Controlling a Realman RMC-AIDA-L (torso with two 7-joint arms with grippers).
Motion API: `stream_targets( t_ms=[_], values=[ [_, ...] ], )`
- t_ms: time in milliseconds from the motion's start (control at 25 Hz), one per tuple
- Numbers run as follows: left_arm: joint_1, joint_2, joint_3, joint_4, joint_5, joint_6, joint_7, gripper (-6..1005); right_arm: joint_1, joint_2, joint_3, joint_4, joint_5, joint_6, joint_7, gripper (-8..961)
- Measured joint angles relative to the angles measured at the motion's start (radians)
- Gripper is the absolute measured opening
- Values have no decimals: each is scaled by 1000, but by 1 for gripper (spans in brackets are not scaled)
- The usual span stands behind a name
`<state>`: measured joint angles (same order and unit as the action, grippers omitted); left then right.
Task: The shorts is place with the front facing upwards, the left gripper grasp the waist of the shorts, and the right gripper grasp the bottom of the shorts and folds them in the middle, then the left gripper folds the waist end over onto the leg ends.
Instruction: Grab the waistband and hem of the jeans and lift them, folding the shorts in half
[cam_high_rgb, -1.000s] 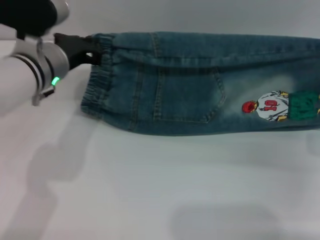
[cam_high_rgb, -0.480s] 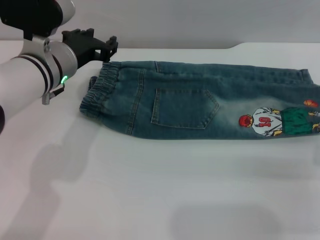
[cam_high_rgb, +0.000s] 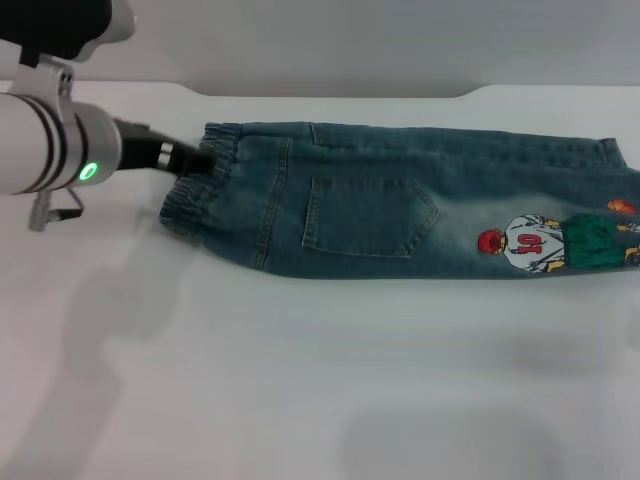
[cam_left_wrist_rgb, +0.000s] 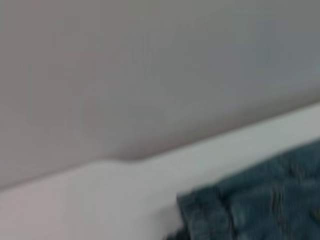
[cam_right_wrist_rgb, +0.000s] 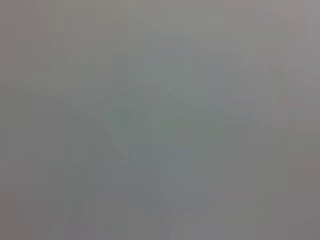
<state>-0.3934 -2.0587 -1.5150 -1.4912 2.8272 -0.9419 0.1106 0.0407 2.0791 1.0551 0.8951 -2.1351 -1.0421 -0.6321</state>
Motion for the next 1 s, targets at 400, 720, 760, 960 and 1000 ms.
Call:
stream_targets(
  t_ms=[400, 720, 760, 960, 1000],
  values=[
    [-68, -1, -30, 54, -9, -190, 38, 848, 122, 1, -147, -120, 25, 10, 146, 352],
    [-131, -3, -22, 183, -62, -144, 62, 848, 133, 2, -225, -129, 25, 13, 187, 116],
    [-132, -3, -22, 185, -63, -135, 62, 848, 133, 2, -231, -129, 25, 13, 187, 96],
    [-134, -2, -22, 187, -62, -114, 74, 848, 135, 1, -257, -127, 26, 16, 199, -2],
    [-138, -2, -22, 189, -58, -113, 77, 848, 136, 0, -259, -125, 26, 20, 202, -2]
  ],
)
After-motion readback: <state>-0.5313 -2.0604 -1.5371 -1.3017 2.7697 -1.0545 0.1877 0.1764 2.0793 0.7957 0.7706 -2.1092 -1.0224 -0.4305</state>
